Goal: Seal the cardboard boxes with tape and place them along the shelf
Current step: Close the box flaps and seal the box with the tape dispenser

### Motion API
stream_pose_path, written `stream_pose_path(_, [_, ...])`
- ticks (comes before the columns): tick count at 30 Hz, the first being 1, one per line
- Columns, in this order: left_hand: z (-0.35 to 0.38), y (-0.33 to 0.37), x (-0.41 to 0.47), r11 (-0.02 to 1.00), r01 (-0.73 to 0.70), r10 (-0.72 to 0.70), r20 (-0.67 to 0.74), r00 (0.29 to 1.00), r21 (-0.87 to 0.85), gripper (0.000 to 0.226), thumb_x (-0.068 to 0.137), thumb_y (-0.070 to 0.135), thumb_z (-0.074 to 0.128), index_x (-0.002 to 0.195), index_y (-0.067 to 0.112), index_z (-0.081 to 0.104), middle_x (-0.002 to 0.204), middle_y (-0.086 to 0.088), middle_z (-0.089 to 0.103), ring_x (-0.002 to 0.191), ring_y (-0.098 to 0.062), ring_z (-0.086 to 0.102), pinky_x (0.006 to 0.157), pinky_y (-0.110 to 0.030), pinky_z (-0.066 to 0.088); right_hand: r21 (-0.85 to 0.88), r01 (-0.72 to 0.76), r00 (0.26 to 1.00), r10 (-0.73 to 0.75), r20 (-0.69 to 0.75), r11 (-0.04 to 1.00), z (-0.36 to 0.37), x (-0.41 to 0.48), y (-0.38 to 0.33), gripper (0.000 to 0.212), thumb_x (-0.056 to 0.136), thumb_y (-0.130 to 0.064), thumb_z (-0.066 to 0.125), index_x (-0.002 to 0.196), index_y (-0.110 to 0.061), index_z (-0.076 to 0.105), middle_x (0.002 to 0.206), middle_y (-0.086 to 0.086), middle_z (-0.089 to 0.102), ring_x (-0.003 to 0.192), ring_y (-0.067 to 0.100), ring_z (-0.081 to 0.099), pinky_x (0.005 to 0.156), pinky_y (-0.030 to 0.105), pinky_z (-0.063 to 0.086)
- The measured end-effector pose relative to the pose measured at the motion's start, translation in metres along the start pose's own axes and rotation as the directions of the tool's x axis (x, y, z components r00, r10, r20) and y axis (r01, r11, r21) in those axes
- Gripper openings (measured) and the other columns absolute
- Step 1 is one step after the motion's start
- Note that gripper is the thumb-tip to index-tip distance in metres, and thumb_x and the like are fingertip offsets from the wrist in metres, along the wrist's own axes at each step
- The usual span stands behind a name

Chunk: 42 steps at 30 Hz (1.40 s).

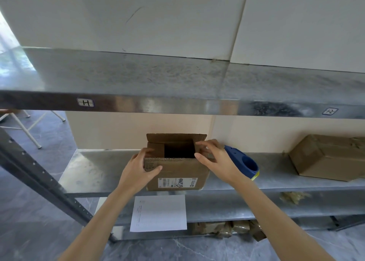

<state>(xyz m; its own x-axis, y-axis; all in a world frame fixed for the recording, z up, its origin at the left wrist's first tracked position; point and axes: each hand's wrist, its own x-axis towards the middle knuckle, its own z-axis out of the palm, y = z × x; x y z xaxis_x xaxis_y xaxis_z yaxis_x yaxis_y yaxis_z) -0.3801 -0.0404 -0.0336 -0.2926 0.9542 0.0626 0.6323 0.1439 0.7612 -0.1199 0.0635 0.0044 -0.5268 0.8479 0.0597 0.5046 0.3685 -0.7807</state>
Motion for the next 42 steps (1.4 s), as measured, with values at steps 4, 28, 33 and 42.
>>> stream_pose_path(4, [0.003,-0.001,0.001,0.998,0.015,-0.016,-0.034,0.999,-0.057,0.047,0.086,0.039,0.073,0.125,0.033,0.049,0.120,0.010,0.061,0.114,-0.015,0.055,0.095,-0.039,0.051,-0.170,0.018,0.992,0.004,0.126,0.985,0.001,0.000,0.008,0.058,0.083,-0.071,0.055,0.135,-0.054,0.034,0.116,-0.025,0.055,0.104,-0.004,0.054,0.090,0.021,0.046])
stream_pose_path(28, [0.067,0.012,0.024,0.987,-0.159,0.163,-0.149,0.975,0.038,0.048,0.081,0.045,0.076,0.117,0.021,0.055,0.151,0.005,0.031,0.148,-0.019,0.017,0.112,-0.043,0.032,-0.290,-0.064,0.987,0.018,-0.161,0.955,0.010,0.011,0.049,0.031,0.092,-0.049,0.058,0.113,-0.028,0.052,0.142,-0.015,0.039,0.120,0.007,0.046,0.080,0.024,0.047])
stream_pose_path(33, [0.086,0.025,0.035,0.966,-0.240,0.249,-0.108,0.962,0.092,0.054,0.081,0.051,0.073,0.126,0.023,0.060,0.151,0.010,0.042,0.150,-0.017,0.018,0.113,-0.045,0.037,-0.340,-0.010,0.997,-0.017,-0.077,0.940,0.008,0.012,0.052,0.046,0.094,-0.048,0.055,0.136,-0.032,0.042,0.153,-0.007,0.031,0.144,0.018,0.026,0.112,0.042,0.036])
stream_pose_path(42, [0.103,0.036,0.037,0.965,-0.240,0.252,-0.119,0.960,0.105,0.053,0.080,0.051,0.074,0.126,0.026,0.063,0.146,0.015,0.047,0.148,-0.013,0.023,0.107,-0.034,0.037,-0.245,-0.011,0.979,-0.040,-0.201,0.969,-0.015,0.005,0.075,0.039,0.101,-0.043,0.040,0.136,-0.028,0.049,0.145,-0.008,0.041,0.133,0.010,0.039,0.102,0.028,0.039])
